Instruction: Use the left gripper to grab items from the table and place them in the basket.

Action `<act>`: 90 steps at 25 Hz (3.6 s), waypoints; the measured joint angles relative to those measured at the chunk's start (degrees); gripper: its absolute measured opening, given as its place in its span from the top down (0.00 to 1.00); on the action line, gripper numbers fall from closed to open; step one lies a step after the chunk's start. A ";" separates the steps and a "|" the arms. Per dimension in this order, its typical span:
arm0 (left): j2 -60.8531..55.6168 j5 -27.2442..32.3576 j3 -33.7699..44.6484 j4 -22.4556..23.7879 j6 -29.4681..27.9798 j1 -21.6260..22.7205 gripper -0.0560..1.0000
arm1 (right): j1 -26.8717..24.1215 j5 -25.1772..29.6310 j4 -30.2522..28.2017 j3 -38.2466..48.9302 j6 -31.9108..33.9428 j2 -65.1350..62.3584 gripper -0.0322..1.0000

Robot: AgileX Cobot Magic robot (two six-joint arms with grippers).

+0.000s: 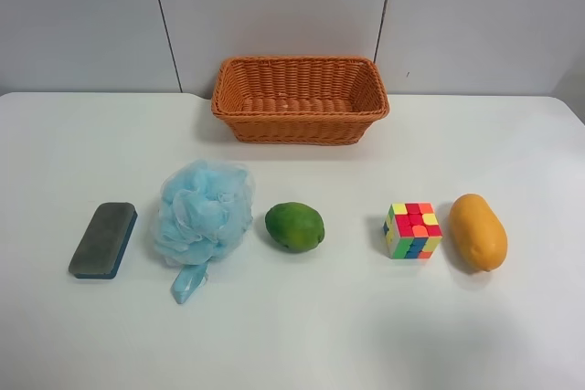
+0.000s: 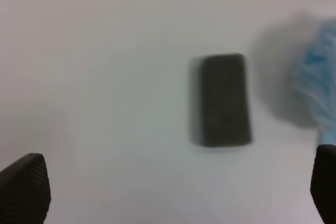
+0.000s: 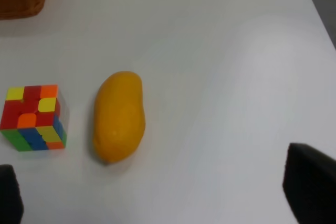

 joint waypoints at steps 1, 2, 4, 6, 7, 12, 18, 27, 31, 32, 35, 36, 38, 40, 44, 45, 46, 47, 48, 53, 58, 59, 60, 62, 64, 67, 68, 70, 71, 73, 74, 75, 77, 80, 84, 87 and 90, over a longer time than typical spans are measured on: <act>2.19 -0.48 -0.07 -2.67 2.83 0.00 0.01 | 0.00 0.00 0.00 0.00 0.00 0.00 0.01; 4.66 -0.78 -0.07 -5.28 5.07 0.00 0.01 | 0.00 0.00 0.00 0.00 0.00 0.00 0.01; 9.17 -1.44 -0.07 -9.15 9.43 -0.63 0.01 | 0.00 0.00 0.00 0.00 0.00 0.00 0.01; 12.81 -3.36 -0.07 -11.36 11.86 -3.12 0.01 | 0.00 0.00 0.00 0.00 0.00 0.00 0.01; 14.65 -4.80 -0.07 -11.97 12.54 -4.61 0.01 | 0.00 0.00 0.00 0.00 0.00 0.00 0.01; 22.89 -12.18 -0.07 -14.40 13.40 -16.14 0.01 | 0.00 0.00 0.00 0.00 0.00 0.00 0.01; 32.59 -18.92 -0.13 -15.45 12.69 -28.77 0.01 | 0.00 0.00 0.00 0.00 0.00 0.00 0.01; 44.51 -35.55 -0.13 -17.82 15.16 -37.31 0.01 | 0.00 0.00 0.00 0.00 0.00 0.00 0.01; 50.07 -40.90 -0.18 -18.02 16.94 -37.44 0.01 | 0.00 0.00 0.00 0.00 0.00 0.00 0.01; 51.51 -41.57 -0.18 -18.02 17.35 -37.44 0.01 | 0.00 0.00 0.00 0.00 0.00 0.00 0.01; 55.65 -42.46 -0.18 -18.04 18.15 -37.44 0.01 | 0.00 0.00 0.00 0.00 0.00 0.00 0.01; 57.00 -42.94 -0.18 -18.04 18.30 -37.44 0.01 | 0.00 0.00 0.00 0.00 0.00 0.00 0.01; 59.14 -44.16 -0.18 -18.04 18.47 -37.44 0.01 | 0.00 0.00 0.00 0.00 0.00 0.00 0.01; 60.54 -45.50 -0.19 -18.04 18.52 -37.44 0.02 | 0.00 0.00 0.00 0.00 0.00 0.00 0.01; 60.85 -45.99 -0.29 -18.32 18.52 -37.44 0.38 | 0.00 0.00 0.00 0.00 0.00 0.00 0.01; 60.85 -45.99 -0.29 -18.38 18.52 -37.44 0.49 | 0.00 0.00 0.00 0.00 0.00 0.00 0.01; 60.78 -45.88 -0.29 -18.38 18.52 -37.44 0.59 | 0.00 0.00 0.00 0.00 0.00 0.00 0.01; 60.73 -45.74 -0.29 -18.38 18.52 -37.44 0.61 | 0.00 0.00 0.00 0.00 0.00 0.00 0.01; 60.68 -45.69 -0.29 -18.38 18.52 -37.44 0.61 | 0.00 0.00 0.00 0.00 0.00 0.00 0.01; 60.21 -45.37 -0.29 -18.43 18.65 -37.44 0.61 | 0.00 0.00 0.00 0.00 0.00 0.00 0.01; 55.69 -43.79 -0.29 -18.43 18.70 -37.44 0.61 | 0.00 0.00 0.00 0.00 0.00 0.00 0.01; 54.34 -43.27 -0.29 -18.43 18.70 -37.44 0.61 | 0.00 0.00 0.00 0.00 0.00 0.00 0.01; 52.50 -42.81 -0.29 -18.43 18.75 -37.44 0.61 | 0.00 0.00 0.00 0.00 0.00 0.00 0.01; 48.50 -42.30 -0.29 -18.43 18.75 -37.44 0.61 | 0.00 0.00 0.00 0.00 0.00 0.00 0.01; 43.22 -42.16 -0.47 -18.31 18.75 -37.44 0.62 | 0.00 0.00 0.00 0.00 0.00 0.00 0.01; 36.55 -42.02 -3.20 -16.89 18.75 -37.44 0.62 | 0.00 0.00 0.00 0.00 0.00 0.00 0.01; 34.90 -42.14 -4.75 -16.17 18.75 -37.44 0.62 | 0.00 0.00 0.00 0.00 0.00 0.00 0.01; 33.18 -42.19 -8.37 -13.43 18.75 -37.44 0.62 | 0.00 0.00 0.00 0.00 0.00 0.00 0.01; 32.97 -42.19 -9.91 -12.11 18.75 -37.44 0.62 | 0.00 0.00 0.00 0.00 0.00 0.00 0.01; 33.60 -42.19 -13.48 -9.88 18.75 -36.85 0.62 | 0.00 0.00 0.00 0.00 0.00 0.00 0.01; 34.51 -42.19 -14.93 -9.33 18.75 -36.53 0.62 | 0.00 0.00 0.00 0.00 0.00 0.00 0.01; 35.80 -42.21 -16.70 -9.11 18.75 -36.34 0.63 | 0.00 0.00 0.00 0.00 0.00 0.00 0.01; 39.05 -42.64 -20.02 -8.92 18.75 -36.22 0.63 | 0.00 0.00 0.00 0.00 0.00 0.00 0.01; 46.07 -43.39 -24.93 -8.80 18.75 -36.22 0.63 | 0.00 0.00 0.00 0.00 0.00 0.00 0.01; 57.50 -44.44 -32.84 -8.72 18.75 -36.22 0.64 | 0.00 0.00 0.00 0.00 0.00 0.00 0.01; 66.25 -44.61 -39.26 -8.72 18.75 -36.22 0.64 | 0.00 0.00 0.00 0.00 0.00 0.00 0.01; 73.62 -44.67 -45.31 -8.72 18.75 -36.22 0.64 | 0.00 0.00 0.00 0.00 0.00 0.00 0.01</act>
